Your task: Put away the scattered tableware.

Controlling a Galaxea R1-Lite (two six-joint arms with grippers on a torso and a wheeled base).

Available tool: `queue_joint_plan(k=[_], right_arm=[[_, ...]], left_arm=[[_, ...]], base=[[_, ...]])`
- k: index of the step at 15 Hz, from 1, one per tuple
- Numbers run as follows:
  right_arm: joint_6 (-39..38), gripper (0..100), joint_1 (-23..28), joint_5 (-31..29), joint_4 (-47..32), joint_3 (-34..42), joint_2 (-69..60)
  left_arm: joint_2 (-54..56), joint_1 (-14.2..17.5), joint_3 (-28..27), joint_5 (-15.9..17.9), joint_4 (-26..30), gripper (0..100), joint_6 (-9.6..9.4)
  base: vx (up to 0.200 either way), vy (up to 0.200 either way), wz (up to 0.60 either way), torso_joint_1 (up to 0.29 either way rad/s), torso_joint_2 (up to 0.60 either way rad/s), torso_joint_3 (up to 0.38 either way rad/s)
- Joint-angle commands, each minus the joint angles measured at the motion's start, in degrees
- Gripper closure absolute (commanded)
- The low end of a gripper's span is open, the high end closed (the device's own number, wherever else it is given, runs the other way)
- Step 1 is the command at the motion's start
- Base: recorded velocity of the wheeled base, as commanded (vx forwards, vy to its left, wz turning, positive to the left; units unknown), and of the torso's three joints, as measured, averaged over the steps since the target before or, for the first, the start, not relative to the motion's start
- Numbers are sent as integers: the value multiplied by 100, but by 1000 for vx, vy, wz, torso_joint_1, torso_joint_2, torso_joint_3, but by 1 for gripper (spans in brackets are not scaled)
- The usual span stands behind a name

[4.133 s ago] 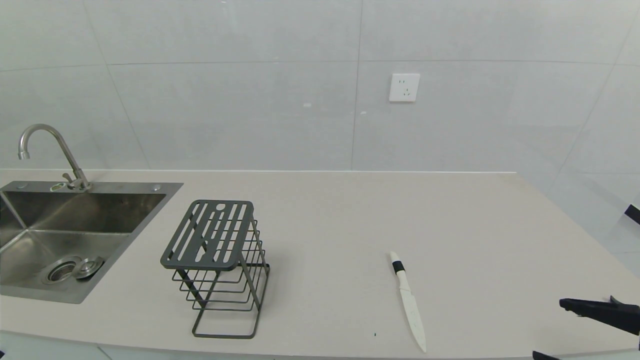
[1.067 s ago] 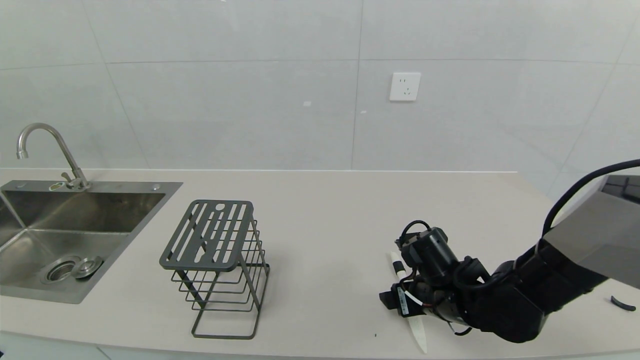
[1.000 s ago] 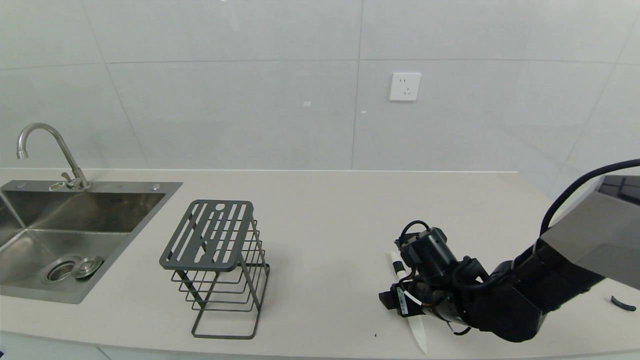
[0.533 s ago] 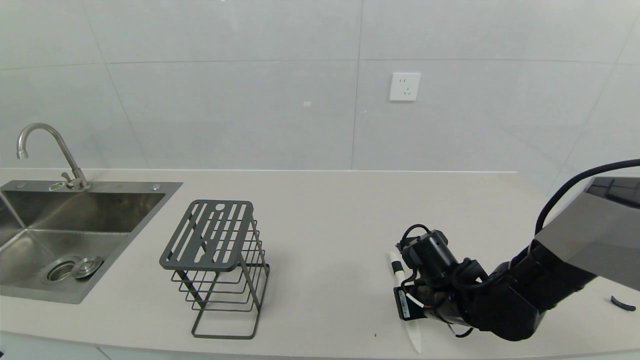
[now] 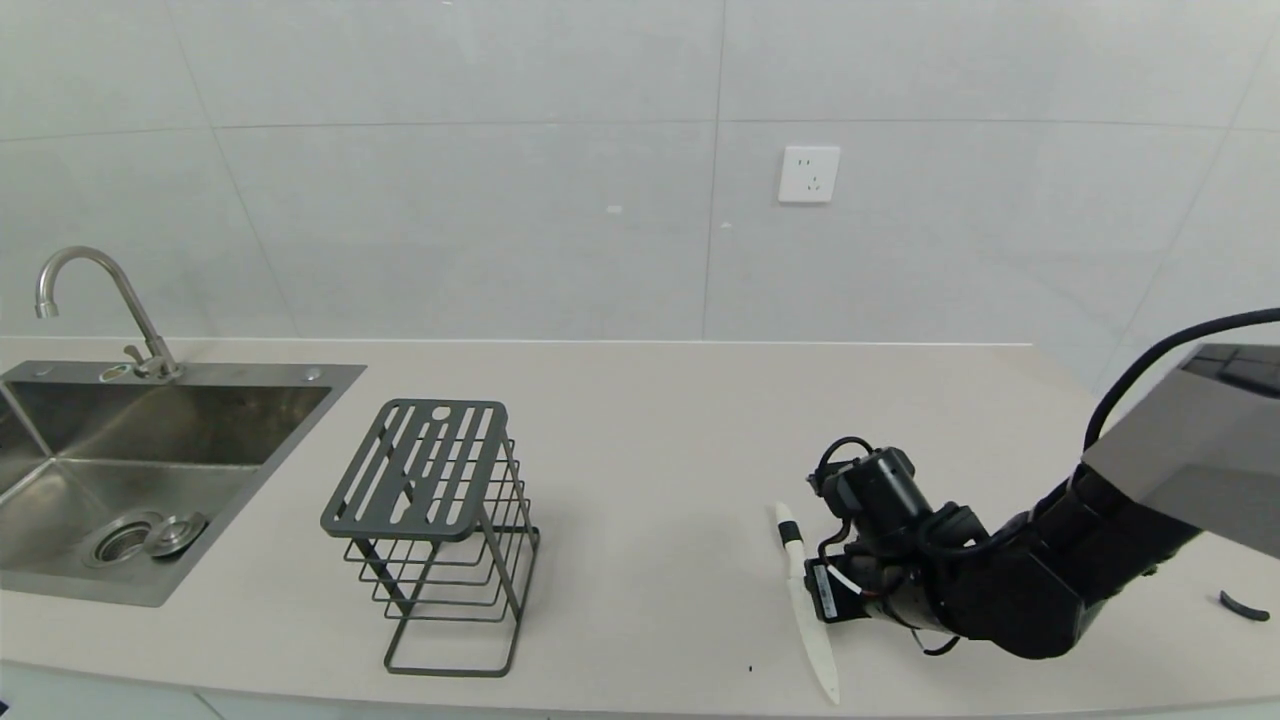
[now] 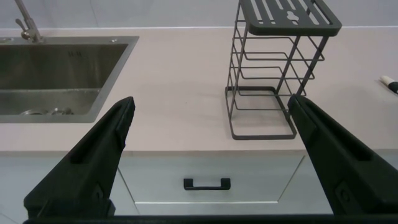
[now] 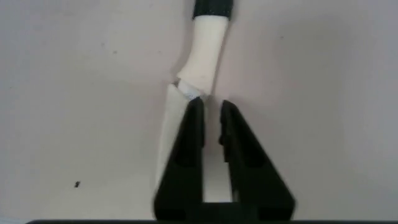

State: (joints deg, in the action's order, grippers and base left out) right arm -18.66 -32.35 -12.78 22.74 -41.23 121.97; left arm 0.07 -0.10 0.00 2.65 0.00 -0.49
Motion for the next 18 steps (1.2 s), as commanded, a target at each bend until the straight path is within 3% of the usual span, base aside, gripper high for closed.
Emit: queue_joint_plan(k=[1, 5, 8, 13, 14, 18], right_arm=[[56, 0, 54, -41, 170, -61, -472], [29, 0, -210, -67, 170, 18, -709], [-6, 0, -465, -94, 196, 62, -121], [-6, 0, -412, -111, 196, -34, 222], [-6, 100, -394, -111, 196, 27, 213], [12, 100, -509, -190, 152, 300, 424]], left_arm=[[-7, 1, 0, -1, 0, 0, -4], [-7, 1, 0, -1, 0, 0, -4], [-7, 1, 0, -1, 0, 0, -4], [-7, 1, 0, -10, 0, 0, -4], [-7, 1, 0, -10, 0, 0, -4], [-7, 1, 0, -10, 0, 0, -4]], base=[[0, 0, 0, 0, 0, 0], [0, 0, 0, 0, 0, 0], [0, 0, 0, 0, 0, 0], [0, 0, 0, 0, 0, 0], [0, 0, 0, 0, 0, 0], [0, 0, 0, 0, 0, 0]])
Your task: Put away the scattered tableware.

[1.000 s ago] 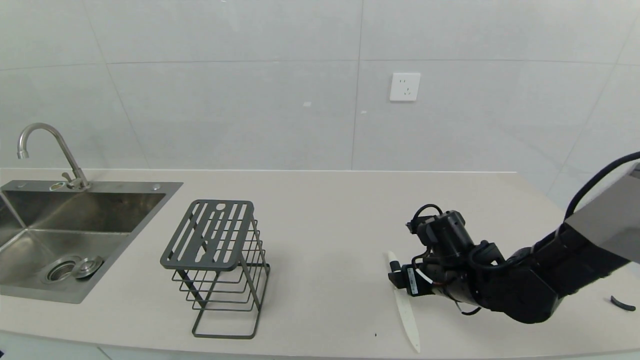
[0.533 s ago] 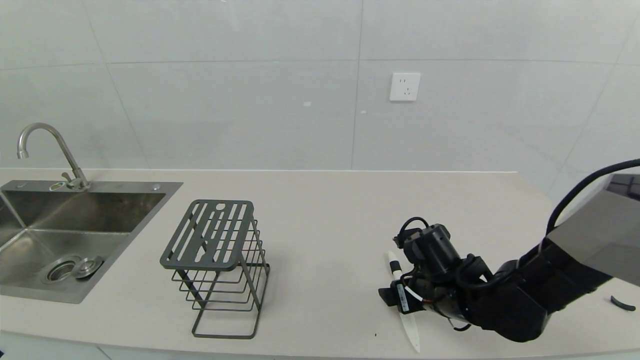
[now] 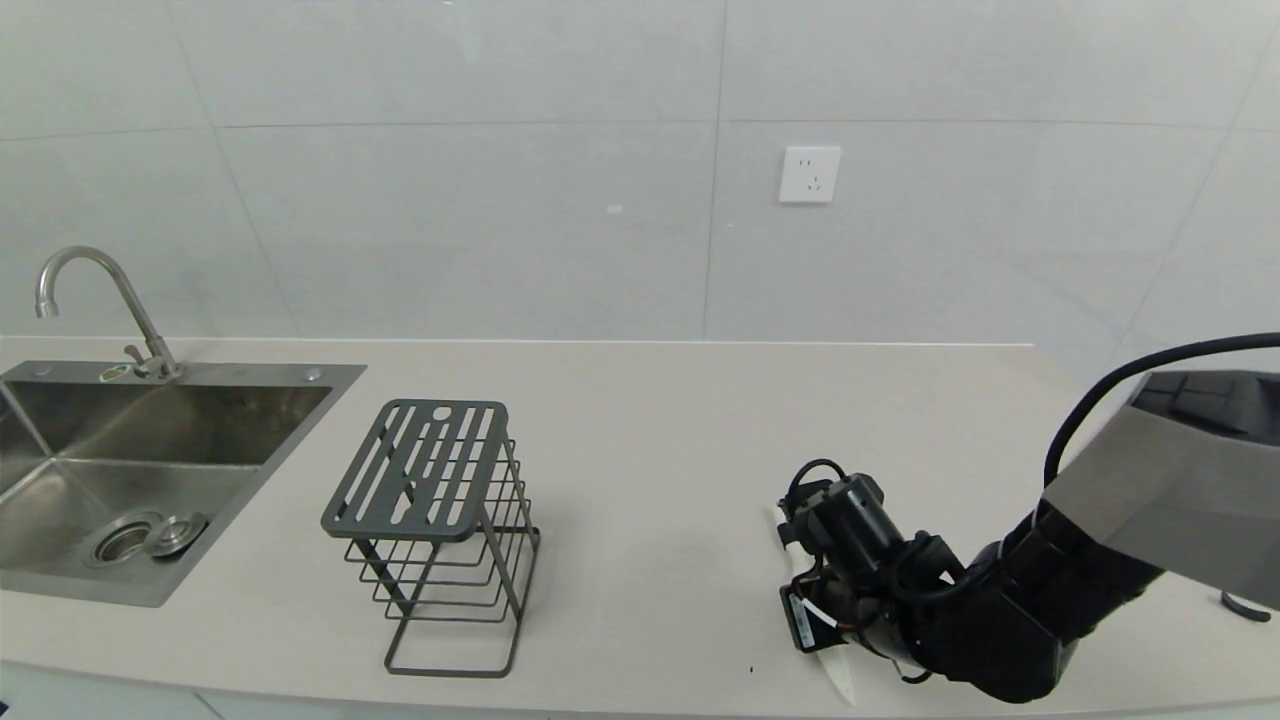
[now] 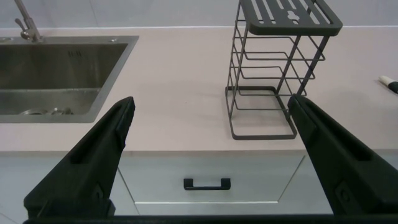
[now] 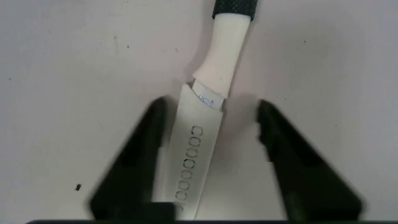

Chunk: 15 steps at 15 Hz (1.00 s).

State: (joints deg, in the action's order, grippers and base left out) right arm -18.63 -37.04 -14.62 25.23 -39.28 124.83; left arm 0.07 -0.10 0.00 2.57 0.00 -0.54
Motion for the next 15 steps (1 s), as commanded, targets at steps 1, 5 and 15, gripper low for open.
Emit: queue_joint_plan(k=[1, 5, 15], right_arm=[[8, 100, -41, -32, -98, 105, 173], [35, 100, 109, -68, -54, -1, -249], [1414, 100, 786, 1339, 2381, 87, -1822]], left_arm=[[-7, 1, 0, -2, 0, 0, 1], [-7, 1, 0, -2, 0, 0, 1], [-7, 1, 0, 6, 0, 0, 1]], base=[[0, 0, 0, 0, 0, 0], [0, 0, 0, 0, 0, 0], [0, 0, 0, 0, 0, 0]])
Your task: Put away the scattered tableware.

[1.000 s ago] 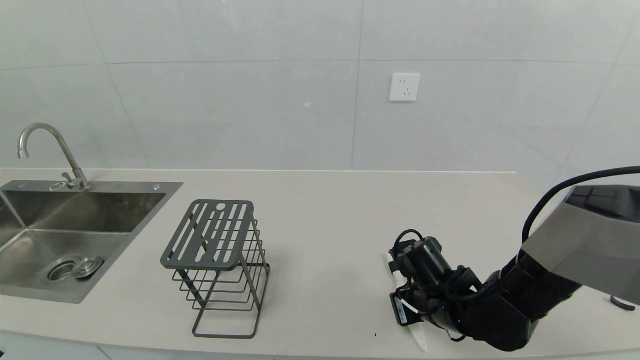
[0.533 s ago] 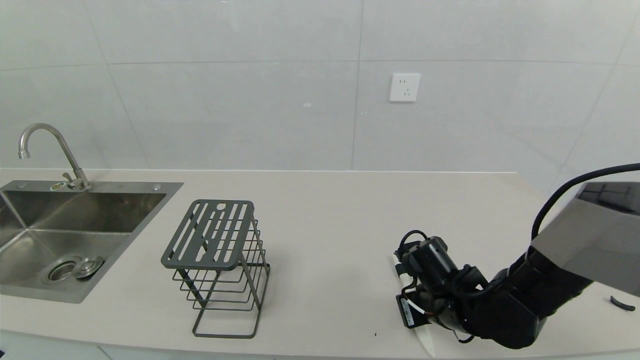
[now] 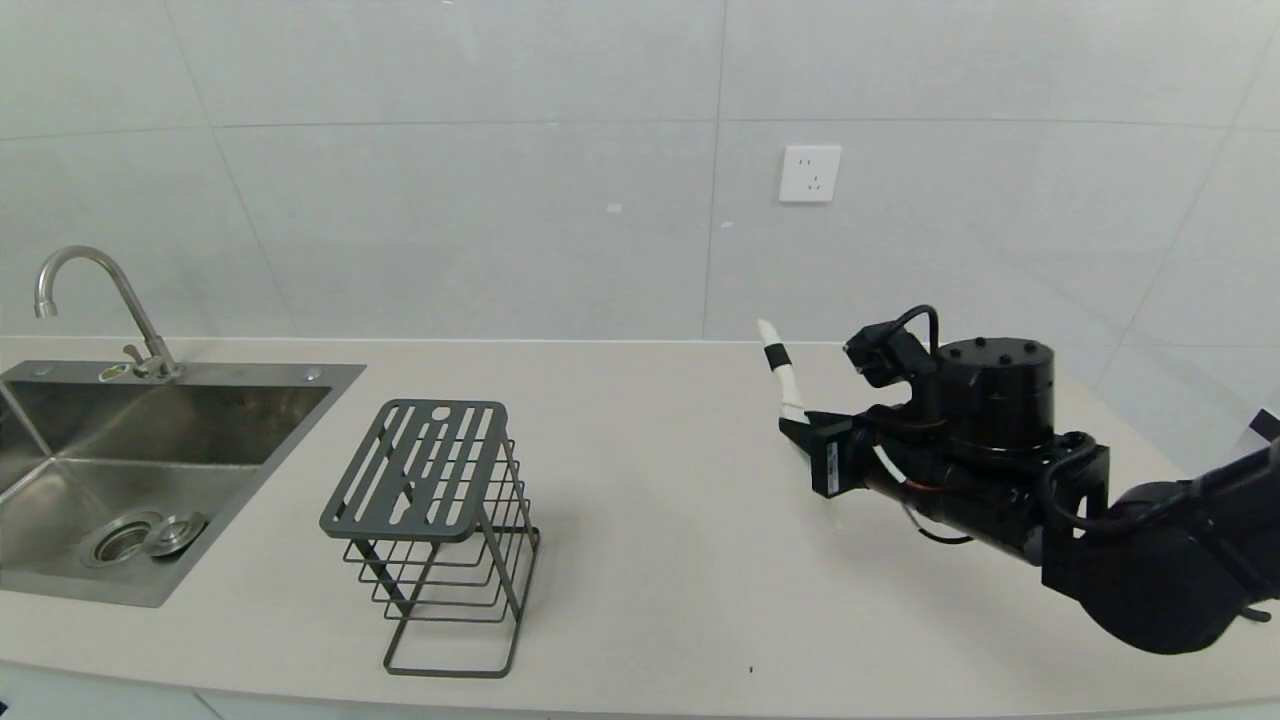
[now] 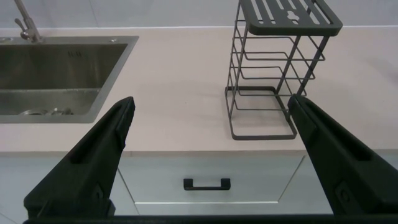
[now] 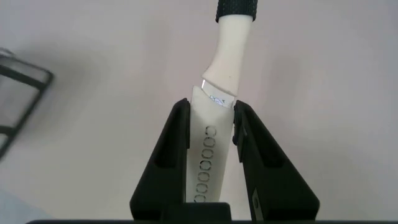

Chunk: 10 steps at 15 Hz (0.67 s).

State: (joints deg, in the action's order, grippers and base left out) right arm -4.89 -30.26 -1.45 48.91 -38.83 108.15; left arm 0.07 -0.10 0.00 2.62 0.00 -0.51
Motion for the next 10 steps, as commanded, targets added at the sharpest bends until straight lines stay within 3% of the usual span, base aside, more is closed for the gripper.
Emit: queue_joint_plan(k=[1, 4, 6, 10], right_arm=[[190, 100, 178, 312, 435, 68, -137], [691, 100, 125, 1050, 1288, 332, -75], [1192, 100, 29, 2008, 1973, 807, -66], [2009, 100, 11, 3204, 2026, 1237, -84]], left_arm=[[-7, 1, 0, 2, 0, 0, -2], [-7, 1, 0, 2, 0, 0, 7], [-7, 1, 0, 10, -9, 0, 7], [-7, 1, 0, 19, -9, 0, 42]], base=[[0, 0, 0, 0, 0, 0], [0, 0, 0, 0, 0, 0], [0, 0, 0, 0, 0, 0], [0, 0, 0, 0, 0, 0]])
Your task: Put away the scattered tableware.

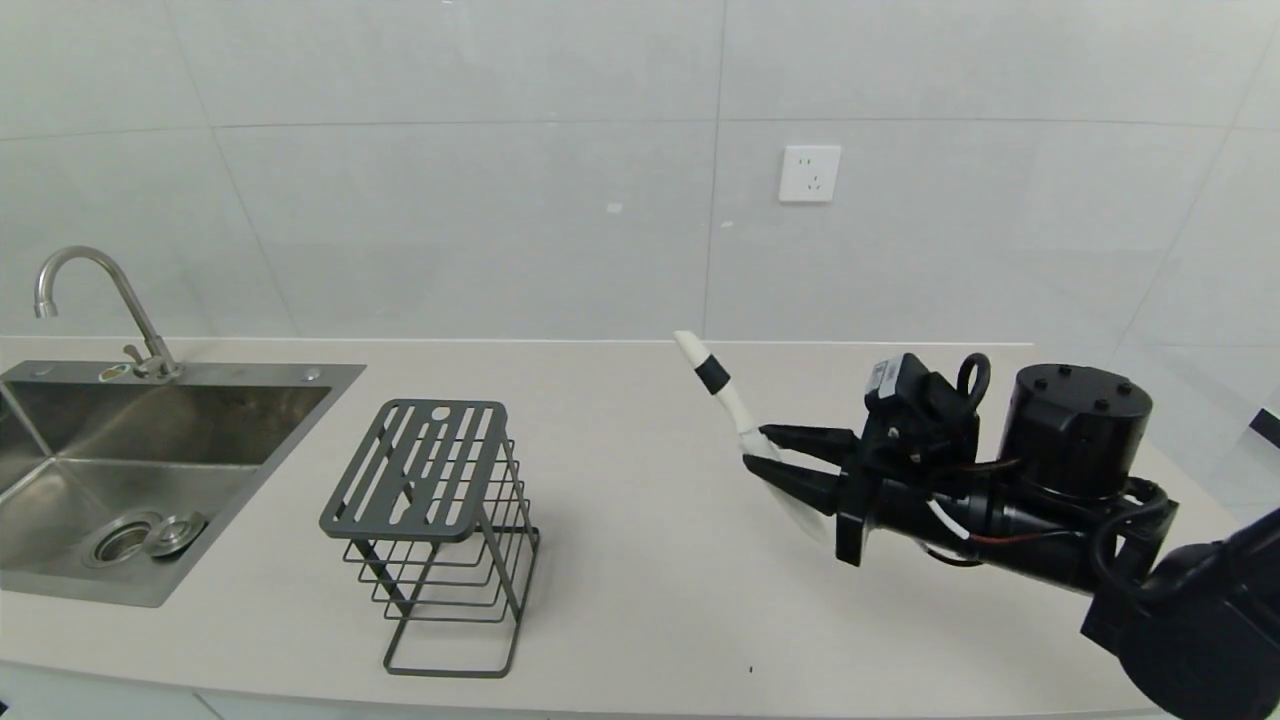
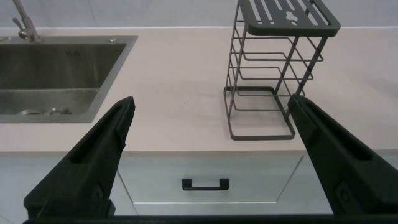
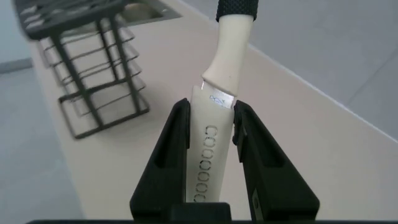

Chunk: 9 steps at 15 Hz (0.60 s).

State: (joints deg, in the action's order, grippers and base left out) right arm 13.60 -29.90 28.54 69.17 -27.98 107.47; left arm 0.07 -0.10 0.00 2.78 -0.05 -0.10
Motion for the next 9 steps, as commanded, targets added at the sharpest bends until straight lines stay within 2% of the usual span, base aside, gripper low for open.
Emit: queue_joint_plan(k=[1, 5, 9], right_arm=[[301, 100, -42, 372, -18, 152, -16], [415, 100, -262, 671, 9, 91, -33], [494, 100, -420, 671, 18, 108, -69]], left_arm=[[-7, 1, 0, 3, -4, 0, 1], [-7, 1, 0, 21, -13, 0, 10], [-7, -8, 0, 74, -13, 0, -8]], base=[[0, 0, 0, 0, 0, 0], [0, 0, 0, 0, 0, 0], [0, 0, 0, 0, 0, 0]])
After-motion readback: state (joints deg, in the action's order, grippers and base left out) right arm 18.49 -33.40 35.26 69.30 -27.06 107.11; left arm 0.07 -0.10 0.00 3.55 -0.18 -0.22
